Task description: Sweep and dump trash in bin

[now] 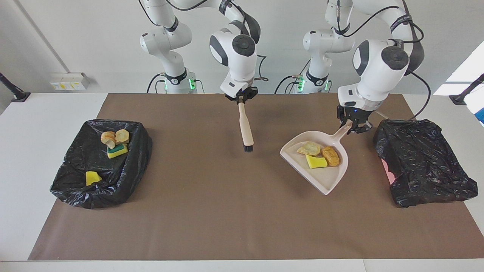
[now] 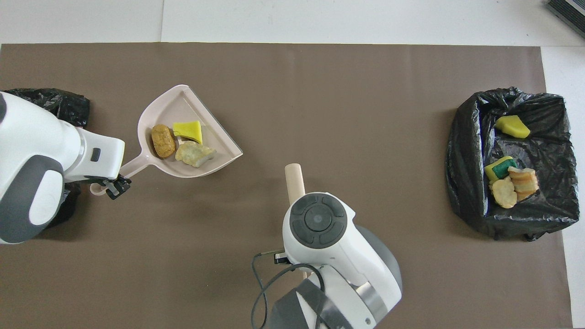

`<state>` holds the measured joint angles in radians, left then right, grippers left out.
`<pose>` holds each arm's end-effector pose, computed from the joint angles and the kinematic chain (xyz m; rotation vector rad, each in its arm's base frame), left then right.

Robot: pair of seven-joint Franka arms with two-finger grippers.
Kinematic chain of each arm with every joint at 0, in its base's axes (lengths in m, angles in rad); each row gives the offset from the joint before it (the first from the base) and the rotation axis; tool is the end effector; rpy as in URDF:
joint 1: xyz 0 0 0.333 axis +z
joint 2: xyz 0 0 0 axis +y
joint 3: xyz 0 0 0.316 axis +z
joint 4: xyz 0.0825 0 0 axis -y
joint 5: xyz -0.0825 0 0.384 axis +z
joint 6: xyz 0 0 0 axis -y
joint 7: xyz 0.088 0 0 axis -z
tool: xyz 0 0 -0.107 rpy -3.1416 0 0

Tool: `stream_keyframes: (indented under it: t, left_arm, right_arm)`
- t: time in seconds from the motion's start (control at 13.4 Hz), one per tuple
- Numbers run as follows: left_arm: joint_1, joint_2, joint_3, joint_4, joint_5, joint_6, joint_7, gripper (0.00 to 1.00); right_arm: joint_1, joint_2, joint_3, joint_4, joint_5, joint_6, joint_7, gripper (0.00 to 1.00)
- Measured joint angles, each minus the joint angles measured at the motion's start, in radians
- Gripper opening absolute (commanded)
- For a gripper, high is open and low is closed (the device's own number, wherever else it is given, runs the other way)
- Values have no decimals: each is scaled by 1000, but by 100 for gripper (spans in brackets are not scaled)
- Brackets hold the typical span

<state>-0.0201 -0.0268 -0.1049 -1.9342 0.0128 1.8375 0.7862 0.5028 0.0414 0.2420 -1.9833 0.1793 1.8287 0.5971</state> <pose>0.5399 -0.0672 0.4892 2.8092 -1.3828 -0.1114 0.3900 0.3777 0.4310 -3.0932 -0.1325 0.4098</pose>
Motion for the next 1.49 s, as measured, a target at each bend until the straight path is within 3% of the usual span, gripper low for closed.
stream_keyframes:
  t: [0.45, 0.67, 0.97, 1.05, 1.27, 1.49]
  left_arm:
    - [302, 2, 13, 87, -40, -90, 198, 0]
    - [434, 7, 17, 120, -48, -90, 346, 0]
    - [519, 30, 49, 182, 6, -90, 574, 0]
    - [525, 54, 80, 220, 26, -89, 645, 0]
    - [536, 148, 163, 328, 46, -83, 806, 0]
    - [549, 194, 171, 367, 95, -3, 836, 0]
  right_arm:
    - [160, -33, 1, -100, 38, 145, 199, 0]
    - [225, 28, 1, -136, 39, 263, 258, 0]
    - [244, 104, 1, -157, 39, 353, 264, 0]
    - [243, 104, -1, -157, 39, 353, 264, 99]
    - [242, 103, -3, -144, 39, 323, 264, 100]
    - [235, 96, -9, -53, 39, 210, 264, 100]
